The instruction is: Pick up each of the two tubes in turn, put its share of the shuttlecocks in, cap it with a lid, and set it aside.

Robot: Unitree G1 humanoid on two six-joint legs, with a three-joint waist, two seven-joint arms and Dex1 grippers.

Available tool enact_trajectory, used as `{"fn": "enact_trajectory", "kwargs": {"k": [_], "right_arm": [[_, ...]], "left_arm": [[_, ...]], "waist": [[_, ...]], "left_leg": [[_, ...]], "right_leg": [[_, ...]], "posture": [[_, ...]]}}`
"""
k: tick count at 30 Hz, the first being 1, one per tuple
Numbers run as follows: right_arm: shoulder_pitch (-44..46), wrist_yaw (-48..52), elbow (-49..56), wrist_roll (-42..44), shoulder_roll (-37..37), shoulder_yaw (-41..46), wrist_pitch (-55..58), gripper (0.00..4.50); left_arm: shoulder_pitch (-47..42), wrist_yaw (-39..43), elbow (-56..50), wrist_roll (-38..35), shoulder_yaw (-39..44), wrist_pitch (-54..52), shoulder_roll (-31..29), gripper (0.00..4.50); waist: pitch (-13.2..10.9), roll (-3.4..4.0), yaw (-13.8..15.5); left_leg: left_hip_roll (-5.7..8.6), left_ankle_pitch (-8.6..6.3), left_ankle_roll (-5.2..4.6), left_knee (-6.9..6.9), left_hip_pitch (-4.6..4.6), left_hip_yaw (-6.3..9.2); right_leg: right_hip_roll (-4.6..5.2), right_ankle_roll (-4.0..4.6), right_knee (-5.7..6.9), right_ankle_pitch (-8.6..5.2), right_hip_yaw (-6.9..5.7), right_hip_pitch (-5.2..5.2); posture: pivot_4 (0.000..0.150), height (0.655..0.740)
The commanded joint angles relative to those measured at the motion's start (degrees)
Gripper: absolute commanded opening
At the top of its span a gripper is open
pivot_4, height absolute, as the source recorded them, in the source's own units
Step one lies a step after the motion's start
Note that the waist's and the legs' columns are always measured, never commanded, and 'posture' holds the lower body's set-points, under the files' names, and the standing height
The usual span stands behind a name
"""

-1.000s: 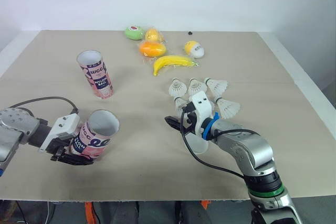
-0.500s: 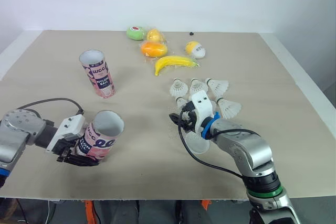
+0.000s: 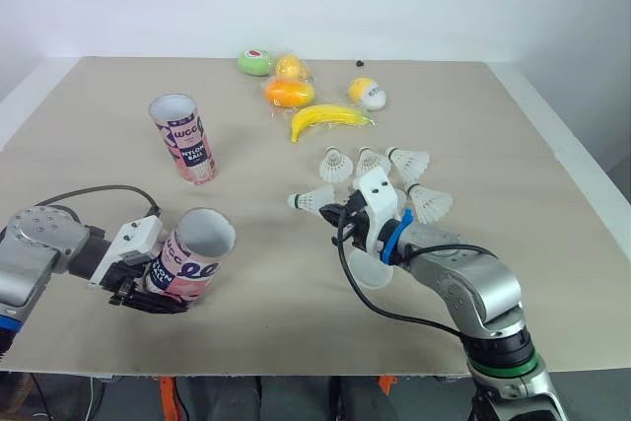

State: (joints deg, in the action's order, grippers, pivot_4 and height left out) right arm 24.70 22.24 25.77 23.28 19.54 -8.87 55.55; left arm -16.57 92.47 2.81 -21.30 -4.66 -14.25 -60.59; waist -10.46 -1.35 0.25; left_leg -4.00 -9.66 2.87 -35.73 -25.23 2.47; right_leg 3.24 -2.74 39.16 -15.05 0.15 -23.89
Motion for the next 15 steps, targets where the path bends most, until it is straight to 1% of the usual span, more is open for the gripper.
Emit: {"fn": "enact_trajectory", "kwargs": {"k": [1,3,7,10,15], "right_arm": [[-0.3,4.8,5.0,2.8,2.5,0.8,-1.8,0.05],[-0.1,6.9,5.3,3.4,3.6,0.7,-3.0,0.05],[2.3,11.4,2.6,3.1,6.5,1.2,-6.8,0.05],[4.6,13.0,-0.3,2.2,8.1,1.8,-8.8,0.05],[7.5,16.4,-2.0,2.7,10.4,3.2,-11.7,0.05]], "left_arm": [[-0.6,0.0,-0.3,0.6,-1.5,0.0,1.1,2.79],[-0.9,0.0,-0.1,0.7,-1.8,0.1,1.2,2.79],[-2.0,0.0,0.6,0.7,-2.9,0.3,1.4,2.79],[-2.7,0.0,1.3,0.7,-4.0,0.5,1.1,2.79],[-3.0,0.0,3.4,0.7,-6.7,1.4,0.0,2.79]], "waist": [[0.0,0.00,0.1],[0.0,0.00,0.1],[0.0,0.03,0.1],[0.0,0.03,0.1],[0.0,0.08,0.1]], "left_leg": [[0.00,0.00,0.00,-0.01,0.00,0.00],[0.00,0.00,0.00,-0.04,-0.01,0.00],[0.00,0.01,-0.02,-0.07,0.02,0.00],[0.00,0.03,-0.05,-0.18,0.02,-0.02],[0.00,0.05,-0.08,-0.21,0.02,-0.04]], "right_leg": [[0.00,0.00,0.00,0.01,0.00,0.01],[0.01,-0.02,0.00,0.01,0.00,0.02],[0.00,0.02,0.00,0.02,0.00,0.04],[0.01,0.20,0.00,0.03,0.02,0.04],[0.01,0.19,0.00,0.05,0.03,0.07]], "posture": [[0.150,0.6895],[0.150,0.6895],[0.150,0.6895],[0.150,0.6895],[0.150,0.6895]]}}
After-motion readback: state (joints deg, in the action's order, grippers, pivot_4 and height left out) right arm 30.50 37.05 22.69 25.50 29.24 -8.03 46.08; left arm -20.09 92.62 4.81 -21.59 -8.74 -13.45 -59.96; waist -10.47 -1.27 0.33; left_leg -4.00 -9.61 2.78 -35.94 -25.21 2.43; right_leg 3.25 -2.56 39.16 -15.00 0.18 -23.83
